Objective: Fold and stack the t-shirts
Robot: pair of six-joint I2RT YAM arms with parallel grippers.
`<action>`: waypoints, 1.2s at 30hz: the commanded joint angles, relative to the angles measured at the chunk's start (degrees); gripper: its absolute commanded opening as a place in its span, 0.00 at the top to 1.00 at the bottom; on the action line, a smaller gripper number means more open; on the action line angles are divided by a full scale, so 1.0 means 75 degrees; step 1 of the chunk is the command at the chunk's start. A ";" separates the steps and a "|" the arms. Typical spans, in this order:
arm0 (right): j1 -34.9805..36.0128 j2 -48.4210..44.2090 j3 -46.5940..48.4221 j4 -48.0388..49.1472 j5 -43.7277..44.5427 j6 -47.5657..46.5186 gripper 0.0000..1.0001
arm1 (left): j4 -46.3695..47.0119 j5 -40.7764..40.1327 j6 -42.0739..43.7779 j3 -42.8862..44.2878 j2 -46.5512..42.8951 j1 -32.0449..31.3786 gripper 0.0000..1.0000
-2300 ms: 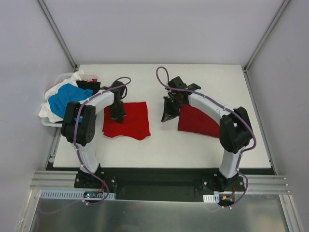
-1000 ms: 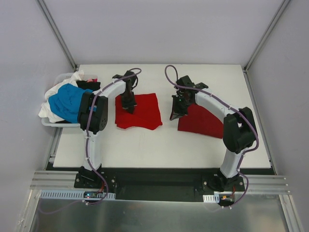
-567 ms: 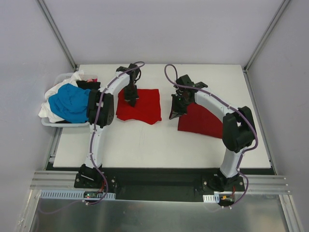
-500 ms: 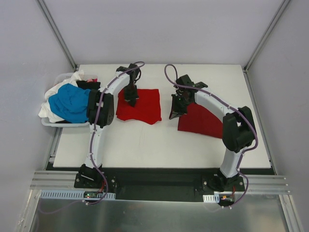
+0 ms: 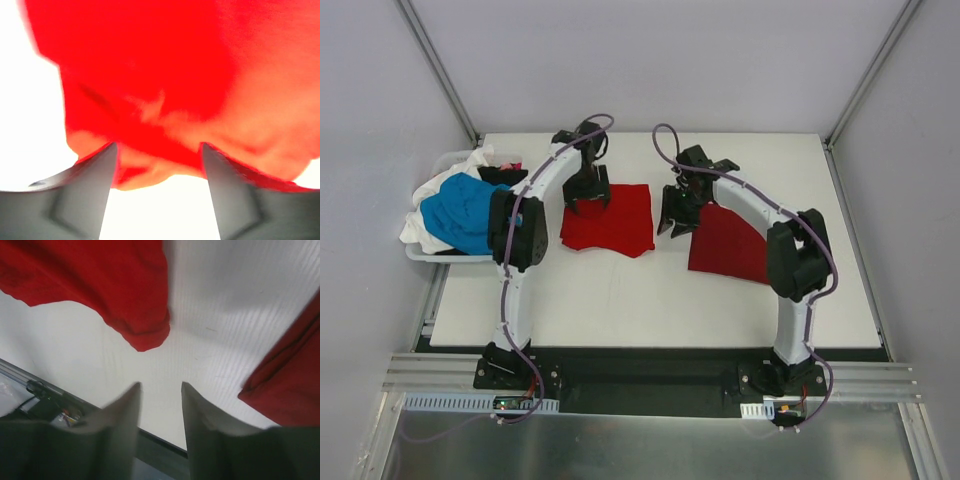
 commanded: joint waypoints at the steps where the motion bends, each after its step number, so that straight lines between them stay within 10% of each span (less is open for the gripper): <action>1: -0.0077 0.0904 0.1081 -0.0245 -0.0181 -0.0258 0.50 | 0.0370 -0.0824 -0.0666 -0.1051 -0.2800 0.0131 0.23; 13: -0.0476 0.3086 0.3017 -0.0293 -0.1025 -0.0376 0.20 | 0.1966 -0.0038 -0.0035 -0.4586 -0.2957 0.1679 0.24; 30: -0.0734 0.3519 0.2887 0.1159 -0.2090 0.0467 0.20 | 0.2495 0.1579 0.0259 -0.1753 -0.0425 0.1820 0.28; 36: -0.0593 0.3660 0.3168 0.1161 -0.2057 0.0597 0.20 | 0.2203 0.1451 0.0329 -0.1923 -0.1325 0.1843 0.29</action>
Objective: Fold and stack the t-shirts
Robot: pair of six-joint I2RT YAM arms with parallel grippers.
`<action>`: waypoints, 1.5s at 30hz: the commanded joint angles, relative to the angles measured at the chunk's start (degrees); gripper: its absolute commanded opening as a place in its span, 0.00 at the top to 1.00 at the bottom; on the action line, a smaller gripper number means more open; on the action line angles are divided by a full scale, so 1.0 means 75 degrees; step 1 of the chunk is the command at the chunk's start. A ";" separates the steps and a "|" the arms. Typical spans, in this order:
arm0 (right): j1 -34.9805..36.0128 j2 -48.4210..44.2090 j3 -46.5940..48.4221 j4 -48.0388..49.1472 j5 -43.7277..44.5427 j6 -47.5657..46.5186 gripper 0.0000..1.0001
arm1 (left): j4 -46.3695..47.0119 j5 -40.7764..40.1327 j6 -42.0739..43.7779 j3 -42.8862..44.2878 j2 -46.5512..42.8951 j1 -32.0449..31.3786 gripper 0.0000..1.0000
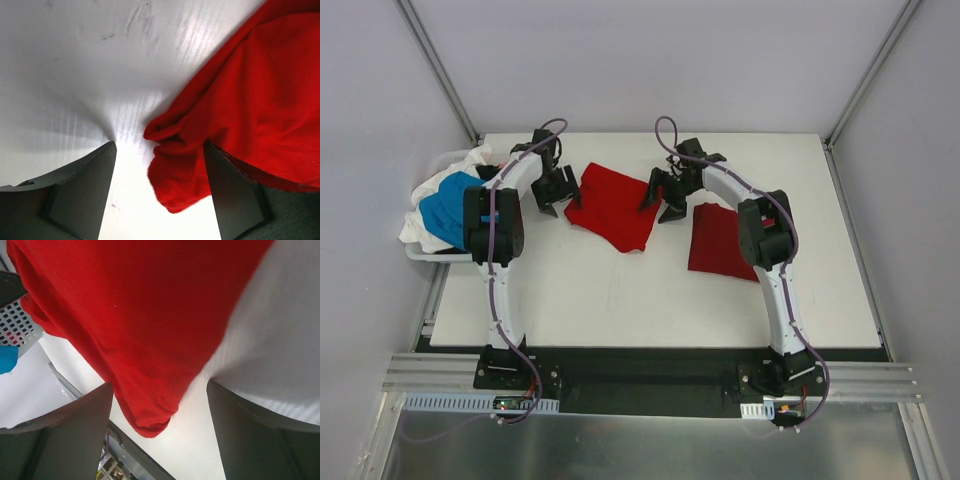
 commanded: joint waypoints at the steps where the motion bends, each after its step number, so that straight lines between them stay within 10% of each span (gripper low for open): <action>1: 0.0168 0.0207 0.0228 0.0231 0.0024 0.0131 0.20 | 0.0007 -0.0032 0.0174 -0.0273 -0.0941 0.0022 0.29; 15: 0.0097 0.1027 0.1342 -0.0283 0.0223 0.0553 0.21 | 0.0054 -0.0256 0.0233 -0.3005 -0.2361 -0.0306 0.29; 28: 0.0425 -0.1140 -0.1751 0.0384 0.0517 0.0236 0.21 | -0.0543 -0.1405 0.0666 -0.0463 -0.2631 -0.0166 0.26; 45: 0.1152 -0.2008 -0.2279 0.0196 0.0517 0.0178 0.21 | -0.0251 0.3739 0.0889 0.1799 0.0533 0.0760 0.27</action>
